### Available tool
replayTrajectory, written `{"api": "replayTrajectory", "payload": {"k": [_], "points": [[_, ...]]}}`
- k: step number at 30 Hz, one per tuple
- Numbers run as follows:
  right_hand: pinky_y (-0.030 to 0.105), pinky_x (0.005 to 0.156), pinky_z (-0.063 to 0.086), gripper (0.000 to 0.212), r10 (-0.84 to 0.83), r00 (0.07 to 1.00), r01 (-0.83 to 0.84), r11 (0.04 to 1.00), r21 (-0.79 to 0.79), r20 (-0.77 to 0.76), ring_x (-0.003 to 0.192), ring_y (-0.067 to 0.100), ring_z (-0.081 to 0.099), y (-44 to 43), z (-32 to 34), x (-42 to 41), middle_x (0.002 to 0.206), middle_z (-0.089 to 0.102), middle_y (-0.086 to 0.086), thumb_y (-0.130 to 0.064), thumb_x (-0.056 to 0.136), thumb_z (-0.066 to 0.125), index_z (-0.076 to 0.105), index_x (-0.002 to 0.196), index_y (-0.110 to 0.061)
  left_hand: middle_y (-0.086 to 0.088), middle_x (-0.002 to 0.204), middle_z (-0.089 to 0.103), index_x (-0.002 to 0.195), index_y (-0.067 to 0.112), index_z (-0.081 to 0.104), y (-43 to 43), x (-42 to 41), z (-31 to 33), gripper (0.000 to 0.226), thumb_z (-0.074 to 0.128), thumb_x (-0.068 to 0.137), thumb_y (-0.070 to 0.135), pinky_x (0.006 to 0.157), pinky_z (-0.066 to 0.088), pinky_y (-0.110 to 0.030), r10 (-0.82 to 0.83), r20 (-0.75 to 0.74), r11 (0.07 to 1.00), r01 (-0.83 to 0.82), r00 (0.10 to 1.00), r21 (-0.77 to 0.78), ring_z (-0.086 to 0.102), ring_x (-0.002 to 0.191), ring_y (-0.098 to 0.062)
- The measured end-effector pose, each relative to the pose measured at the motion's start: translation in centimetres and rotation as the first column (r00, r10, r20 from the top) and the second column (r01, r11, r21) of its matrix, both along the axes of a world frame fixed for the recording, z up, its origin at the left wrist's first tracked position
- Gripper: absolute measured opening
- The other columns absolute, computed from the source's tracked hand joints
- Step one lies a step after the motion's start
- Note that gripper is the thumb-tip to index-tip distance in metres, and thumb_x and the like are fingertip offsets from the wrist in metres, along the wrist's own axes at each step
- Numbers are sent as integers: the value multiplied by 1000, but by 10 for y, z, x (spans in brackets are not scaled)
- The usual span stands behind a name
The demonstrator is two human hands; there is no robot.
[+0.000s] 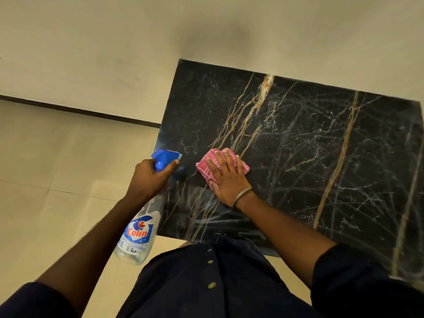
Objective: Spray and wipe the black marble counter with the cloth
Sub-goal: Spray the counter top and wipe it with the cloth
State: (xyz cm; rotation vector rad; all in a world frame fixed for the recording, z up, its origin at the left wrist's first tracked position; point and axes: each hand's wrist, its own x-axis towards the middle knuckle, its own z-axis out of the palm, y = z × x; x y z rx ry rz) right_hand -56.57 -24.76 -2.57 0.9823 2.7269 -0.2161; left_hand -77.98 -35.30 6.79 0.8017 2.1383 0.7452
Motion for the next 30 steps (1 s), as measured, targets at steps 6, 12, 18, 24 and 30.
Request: {"api": "replayTrajectory", "payload": {"k": [6,12,18,24,30], "points": [[62,117,-6,76,-15,999,17,998,-60,31,149,39,-14,-9,4,-50,164,-11,14,-49,100,34,-8,157,-21,-19,74,68,88,5,62,-5,3,1,40,65,92,44,67,57,-38,7,-4,1000,-7,1000,12,67,63,-31],[61,117,-9,69,110,992,-106,992,-71,64,149,39,-14,-23,9,-112,164,-11,14,-50,102,27,-3,157,-19,-22,75,68,90,0,65,-21,0,3,47,63,91,47,74,57,-46,50,-50,999,-50,997,1,67,70,-38],[60,118,-4,69,183,983,-180,981,-76,32,150,37,-14,-18,8,-110,164,-12,12,-50,102,26,-7,157,-22,-21,73,68,92,1,66,-34,-5,-1,51,63,90,52,76,58,-54,65,-66,998,-67,996,-22,68,69,-37],[58,119,-5,73,165,986,-161,984,-76,38,150,35,-13,-18,6,-74,165,-11,11,-52,100,31,-6,157,-25,-21,69,68,85,2,67,-37,1,-3,53,63,89,55,74,58,-56,62,-48,997,-64,997,-36,68,65,-38],[57,118,-7,71,160,987,-160,987,-26,-8,151,35,-9,-22,-2,-32,165,-4,11,-52,99,29,2,158,-25,-21,68,68,82,2,68,-32,6,1,52,63,91,53,74,58,-55,44,-49,999,-44,998,-16,67,64,-39]]}}
